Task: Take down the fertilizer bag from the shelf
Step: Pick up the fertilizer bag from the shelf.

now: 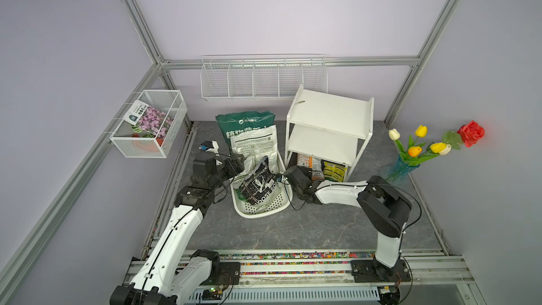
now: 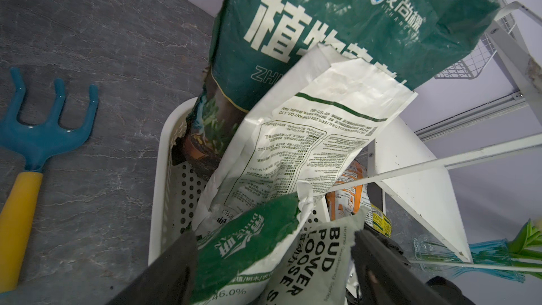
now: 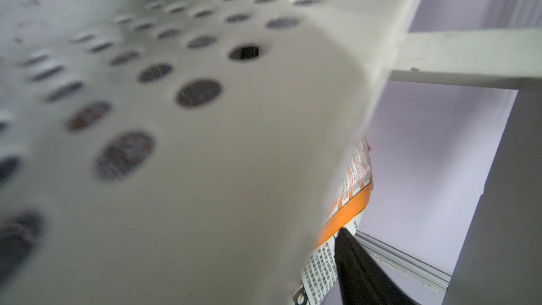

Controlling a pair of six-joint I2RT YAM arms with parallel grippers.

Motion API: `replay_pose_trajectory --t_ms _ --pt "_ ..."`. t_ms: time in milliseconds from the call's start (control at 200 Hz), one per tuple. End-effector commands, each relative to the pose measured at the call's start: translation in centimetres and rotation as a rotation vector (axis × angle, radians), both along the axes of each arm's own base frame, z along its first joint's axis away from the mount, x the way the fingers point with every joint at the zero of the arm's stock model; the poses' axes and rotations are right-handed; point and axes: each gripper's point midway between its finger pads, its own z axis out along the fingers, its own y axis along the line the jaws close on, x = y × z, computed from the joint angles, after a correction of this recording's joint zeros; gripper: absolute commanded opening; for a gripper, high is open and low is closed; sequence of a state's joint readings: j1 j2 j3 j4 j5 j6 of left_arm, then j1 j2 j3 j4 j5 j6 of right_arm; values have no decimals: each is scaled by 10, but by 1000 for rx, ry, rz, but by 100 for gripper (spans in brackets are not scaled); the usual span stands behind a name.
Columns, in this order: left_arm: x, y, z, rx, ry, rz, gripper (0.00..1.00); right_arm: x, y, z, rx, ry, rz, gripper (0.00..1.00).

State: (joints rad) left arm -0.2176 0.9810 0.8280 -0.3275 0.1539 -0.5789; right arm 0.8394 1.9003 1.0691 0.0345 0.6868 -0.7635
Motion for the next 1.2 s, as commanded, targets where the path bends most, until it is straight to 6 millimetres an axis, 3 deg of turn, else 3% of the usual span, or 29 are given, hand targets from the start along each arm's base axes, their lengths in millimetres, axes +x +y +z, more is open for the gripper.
replay_pose_trajectory --t_ms 0,165,255,350,420,495,815,1195 --pt "4 1 9 4 -12 2 86 1 -35 -27 -93 60 -65 68" --pt "3 1 10 -1 -12 4 86 8 -46 -35 -92 62 -101 67" --pt "3 2 11 0 -13 8 86 13 -50 -34 -76 50 -120 60" --pt "2 2 12 0 -14 9 86 16 -53 -33 -70 39 -133 36" --pt "2 2 12 0 -14 10 86 19 -53 -28 -68 24 -134 13" --pt "2 3 12 -1 -14 12 86 19 -51 -22 -54 21 -131 0" --pt "0 3 7 0 -7 15 87 2 -20 28 49 24 -106 0" --pt "-3 5 5 9 -19 14 87 -9 -23 99 142 -7 -158 0"
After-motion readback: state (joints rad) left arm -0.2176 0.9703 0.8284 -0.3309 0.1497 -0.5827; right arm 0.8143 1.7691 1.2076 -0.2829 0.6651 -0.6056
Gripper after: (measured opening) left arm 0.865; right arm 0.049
